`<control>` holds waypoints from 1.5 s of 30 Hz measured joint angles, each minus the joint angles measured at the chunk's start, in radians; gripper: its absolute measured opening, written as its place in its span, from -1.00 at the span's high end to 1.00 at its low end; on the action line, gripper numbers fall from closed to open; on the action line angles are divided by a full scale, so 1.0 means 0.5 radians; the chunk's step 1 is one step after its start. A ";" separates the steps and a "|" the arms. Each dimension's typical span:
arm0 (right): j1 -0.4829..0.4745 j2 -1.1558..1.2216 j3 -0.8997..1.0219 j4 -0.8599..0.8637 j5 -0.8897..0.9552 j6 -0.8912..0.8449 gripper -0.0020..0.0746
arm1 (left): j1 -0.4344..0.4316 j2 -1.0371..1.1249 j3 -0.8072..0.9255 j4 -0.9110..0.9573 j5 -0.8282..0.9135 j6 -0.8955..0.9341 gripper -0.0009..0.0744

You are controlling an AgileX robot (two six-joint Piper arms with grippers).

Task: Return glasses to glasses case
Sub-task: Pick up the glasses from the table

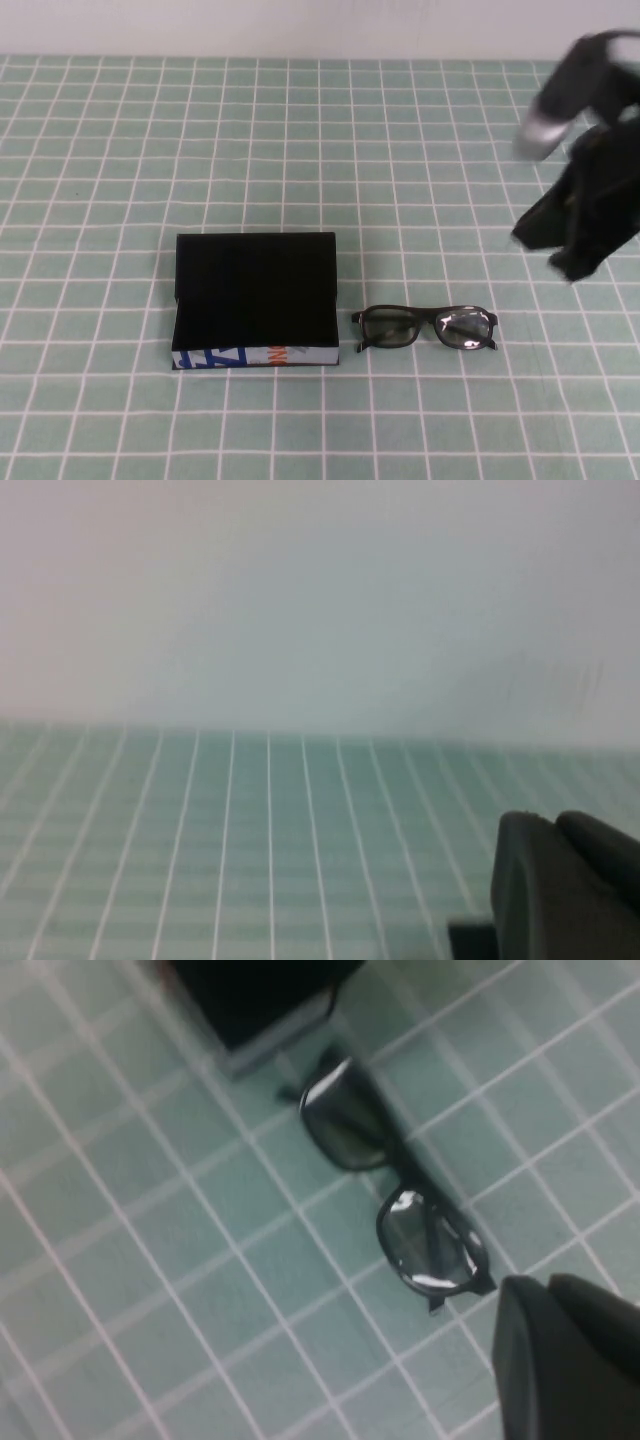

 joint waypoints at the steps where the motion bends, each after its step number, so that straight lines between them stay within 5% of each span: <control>1: 0.035 0.034 -0.009 -0.051 0.000 -0.025 0.98 | 0.000 0.030 -0.004 -0.002 0.063 0.011 0.98; 13: 0.251 0.499 -0.116 -0.172 -0.108 -0.171 0.95 | -0.114 0.389 -0.057 -0.065 0.447 0.364 0.98; 23: 0.404 0.782 -0.156 -0.372 -0.240 -0.180 0.37 | -0.236 0.543 -0.060 -0.099 0.526 0.458 0.98; 45: 0.420 1.112 -0.268 -0.455 -0.377 -0.238 0.35 | -0.279 0.548 -0.060 -0.129 0.594 0.471 0.98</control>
